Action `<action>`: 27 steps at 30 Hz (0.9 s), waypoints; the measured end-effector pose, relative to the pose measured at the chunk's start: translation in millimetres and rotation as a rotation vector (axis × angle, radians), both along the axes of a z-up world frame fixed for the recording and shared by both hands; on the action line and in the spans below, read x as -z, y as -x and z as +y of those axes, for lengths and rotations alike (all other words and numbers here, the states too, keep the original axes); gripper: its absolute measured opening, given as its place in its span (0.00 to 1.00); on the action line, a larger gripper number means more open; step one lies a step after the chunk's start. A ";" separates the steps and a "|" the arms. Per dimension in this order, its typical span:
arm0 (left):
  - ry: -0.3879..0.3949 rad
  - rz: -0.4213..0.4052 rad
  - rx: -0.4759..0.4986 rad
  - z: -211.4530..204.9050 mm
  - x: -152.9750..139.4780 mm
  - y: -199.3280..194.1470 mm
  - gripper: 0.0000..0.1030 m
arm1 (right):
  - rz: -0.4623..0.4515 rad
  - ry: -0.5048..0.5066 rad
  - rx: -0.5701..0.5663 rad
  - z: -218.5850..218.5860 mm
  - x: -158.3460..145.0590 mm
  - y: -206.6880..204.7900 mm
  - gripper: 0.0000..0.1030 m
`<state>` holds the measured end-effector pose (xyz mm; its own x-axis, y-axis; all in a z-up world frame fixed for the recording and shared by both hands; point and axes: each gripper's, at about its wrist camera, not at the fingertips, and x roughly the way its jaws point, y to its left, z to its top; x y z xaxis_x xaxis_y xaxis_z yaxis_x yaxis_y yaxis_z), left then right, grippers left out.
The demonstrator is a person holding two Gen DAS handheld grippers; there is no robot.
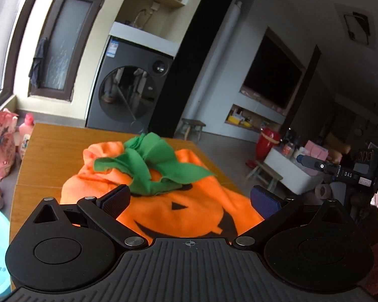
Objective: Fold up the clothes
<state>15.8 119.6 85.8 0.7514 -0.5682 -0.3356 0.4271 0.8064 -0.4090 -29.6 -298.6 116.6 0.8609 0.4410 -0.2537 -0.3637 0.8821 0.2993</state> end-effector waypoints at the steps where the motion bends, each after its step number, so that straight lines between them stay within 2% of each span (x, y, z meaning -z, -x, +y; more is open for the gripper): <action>1: 0.032 0.024 0.002 -5.5 1.8 -15.8 1.00 | 0.032 -0.065 -0.029 2.2 4.0 -19.2 1.00; 2: 0.065 0.052 0.008 -11.3 4.9 -32.7 1.00 | 0.064 -0.130 -0.058 4.5 8.0 -38.4 1.00; 4: 0.101 0.148 0.028 -24.3 24.5 -65.4 1.00 | 0.129 -0.077 -0.087 28.1 36.5 -67.9 1.00; 7: 0.055 0.275 0.043 -40.7 64.9 -100.1 1.00 | 0.225 0.023 -0.127 65.6 81.7 -111.1 1.00; 11: -0.032 0.339 0.056 -46.3 110.6 -123.4 1.00 | 0.319 0.216 -0.125 100.4 131.6 -142.5 1.00; 13: -0.032 0.316 0.086 -41.9 125.1 -119.7 1.00 | 0.382 0.212 -0.139 99.2 145.6 -148.9 1.00; 16: -0.036 0.277 0.117 -38.3 135.7 -113.7 1.00 | 0.442 0.136 -0.149 91.5 147.6 -150.0 1.00; 20: 0.001 0.297 0.132 -32.7 134.9 -116.4 1.00 | 0.546 0.048 -0.155 77.1 148.3 -159.7 1.00; 23: 0.004 0.308 0.146 -30.8 132.5 -119.7 1.00 | 0.645 0.191 -0.243 90.8 135.7 -178.2 1.00; 25: 0.010 0.312 0.133 -30.8 132.3 -120.1 1.00 | 0.559 0.245 -0.253 97.7 105.2 -177.3 1.00; 27: -0.014 0.314 0.116 -34.2 126.8 -118.7 1.00 | 0.336 0.377 -0.247 110.6 67.6 -167.5 1.00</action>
